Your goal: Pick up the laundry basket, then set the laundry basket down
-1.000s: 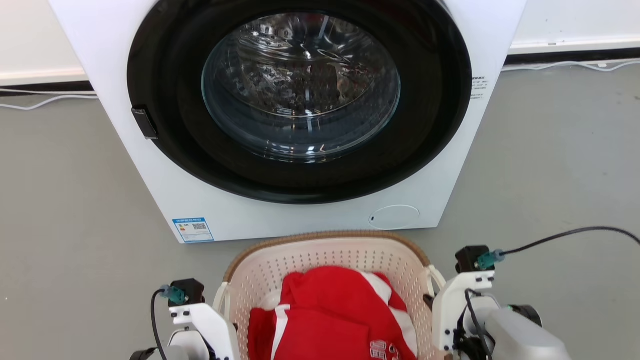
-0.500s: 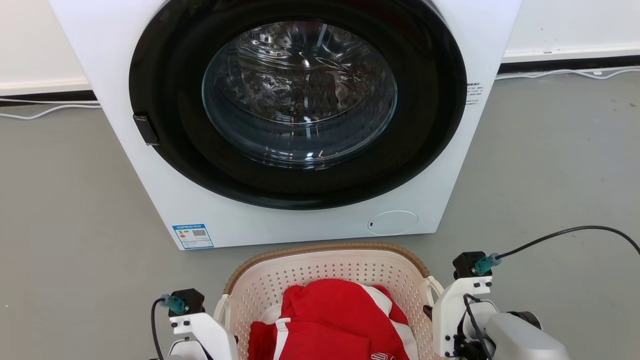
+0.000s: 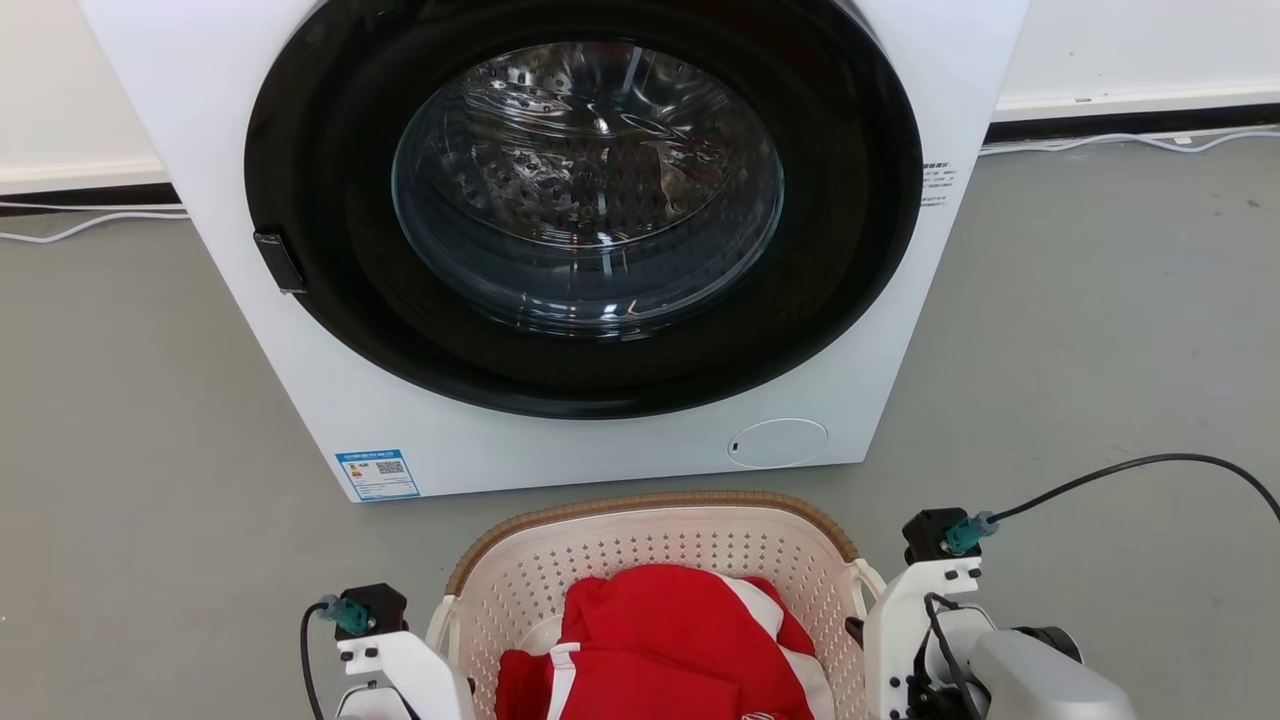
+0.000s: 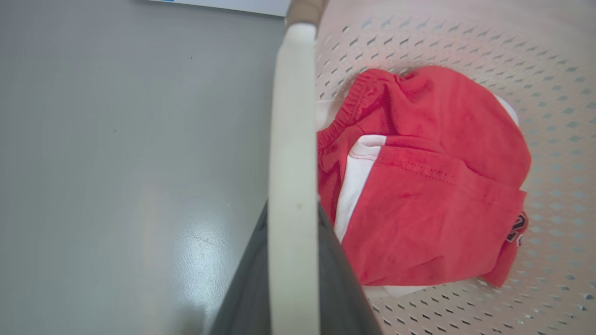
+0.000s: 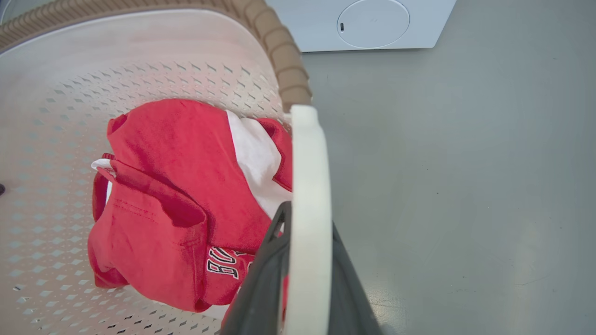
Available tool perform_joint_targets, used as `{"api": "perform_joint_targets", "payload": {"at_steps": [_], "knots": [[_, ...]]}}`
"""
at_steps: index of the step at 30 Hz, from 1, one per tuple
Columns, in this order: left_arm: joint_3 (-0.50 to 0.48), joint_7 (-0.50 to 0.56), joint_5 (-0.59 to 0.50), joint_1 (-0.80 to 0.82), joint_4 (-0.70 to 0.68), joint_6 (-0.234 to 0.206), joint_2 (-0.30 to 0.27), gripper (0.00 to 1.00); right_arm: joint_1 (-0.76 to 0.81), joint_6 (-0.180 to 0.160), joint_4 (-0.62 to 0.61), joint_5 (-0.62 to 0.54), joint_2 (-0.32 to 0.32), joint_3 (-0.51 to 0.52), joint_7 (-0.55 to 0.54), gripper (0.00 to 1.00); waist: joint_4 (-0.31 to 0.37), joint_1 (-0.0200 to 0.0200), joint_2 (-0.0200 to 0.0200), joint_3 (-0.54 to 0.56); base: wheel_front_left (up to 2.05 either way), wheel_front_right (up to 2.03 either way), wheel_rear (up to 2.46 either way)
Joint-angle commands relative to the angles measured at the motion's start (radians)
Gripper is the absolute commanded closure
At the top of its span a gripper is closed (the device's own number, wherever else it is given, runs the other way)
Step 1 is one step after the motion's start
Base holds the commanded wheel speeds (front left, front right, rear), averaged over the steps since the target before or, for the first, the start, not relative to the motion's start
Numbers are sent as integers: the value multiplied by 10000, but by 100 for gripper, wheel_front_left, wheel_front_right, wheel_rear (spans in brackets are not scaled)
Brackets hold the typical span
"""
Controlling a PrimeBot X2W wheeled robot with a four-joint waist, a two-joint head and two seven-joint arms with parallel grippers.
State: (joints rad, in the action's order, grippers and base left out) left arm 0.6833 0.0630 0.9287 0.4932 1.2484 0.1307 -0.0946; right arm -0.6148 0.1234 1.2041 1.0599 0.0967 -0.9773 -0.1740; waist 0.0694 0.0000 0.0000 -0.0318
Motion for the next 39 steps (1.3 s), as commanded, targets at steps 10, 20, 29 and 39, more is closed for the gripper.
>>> {"api": "perform_joint_targets", "payload": {"at_steps": [10,20,29,39], "knots": [[-64,-219,283,376,23,0,-436,100,-25,73,-12,295,197,-471,140,100,11,0,0,-22,0,0,0],[121,-227,507,433,50,0,-458,100,-110,73,28,609,208,-710,210,100,21,0,0,-83,0,0,0],[288,-282,663,510,84,0,-480,100,-148,73,-50,858,230,-945,362,100,32,0,0,-181,0,0,0],[450,-780,720,773,113,0,-568,100,-396,73,-76,1089,264,-1067,1035,100,59,0,0,-665,0,0,0]]}}
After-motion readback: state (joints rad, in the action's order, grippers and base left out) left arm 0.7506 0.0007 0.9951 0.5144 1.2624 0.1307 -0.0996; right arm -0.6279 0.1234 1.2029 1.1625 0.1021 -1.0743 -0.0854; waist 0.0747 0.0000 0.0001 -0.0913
